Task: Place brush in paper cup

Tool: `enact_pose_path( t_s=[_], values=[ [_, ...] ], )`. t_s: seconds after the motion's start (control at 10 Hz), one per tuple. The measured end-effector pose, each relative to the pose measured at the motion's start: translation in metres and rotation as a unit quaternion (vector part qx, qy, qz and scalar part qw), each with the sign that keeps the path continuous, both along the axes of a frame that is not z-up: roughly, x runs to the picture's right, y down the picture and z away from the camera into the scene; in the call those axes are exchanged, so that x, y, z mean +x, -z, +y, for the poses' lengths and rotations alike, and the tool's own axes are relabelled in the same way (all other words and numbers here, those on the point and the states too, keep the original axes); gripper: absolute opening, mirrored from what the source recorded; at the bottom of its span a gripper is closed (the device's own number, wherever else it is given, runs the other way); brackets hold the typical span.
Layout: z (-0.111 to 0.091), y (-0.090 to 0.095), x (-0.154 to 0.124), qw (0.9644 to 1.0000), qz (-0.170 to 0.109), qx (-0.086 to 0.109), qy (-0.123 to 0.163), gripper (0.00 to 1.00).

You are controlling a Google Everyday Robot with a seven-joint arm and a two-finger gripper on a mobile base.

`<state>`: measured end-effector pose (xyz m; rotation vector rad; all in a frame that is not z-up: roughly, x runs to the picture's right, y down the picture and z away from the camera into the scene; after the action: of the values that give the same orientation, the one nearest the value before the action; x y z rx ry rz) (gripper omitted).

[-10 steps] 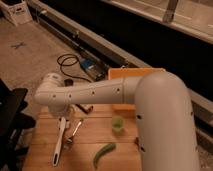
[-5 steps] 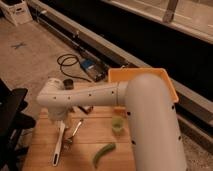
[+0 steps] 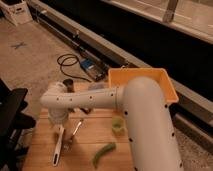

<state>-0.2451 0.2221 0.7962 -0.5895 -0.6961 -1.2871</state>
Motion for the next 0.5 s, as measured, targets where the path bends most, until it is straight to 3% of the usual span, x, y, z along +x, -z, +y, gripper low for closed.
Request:
enact_pose_path(
  t_s=[0.3, 0.5],
  values=[
    [0.014, -0.004, -0.005, 0.9997, -0.011, -0.023, 0.002, 0.65],
    [0.021, -0.007, -0.009, 0.9994, -0.016, -0.032, 0.004, 0.58]
  ],
)
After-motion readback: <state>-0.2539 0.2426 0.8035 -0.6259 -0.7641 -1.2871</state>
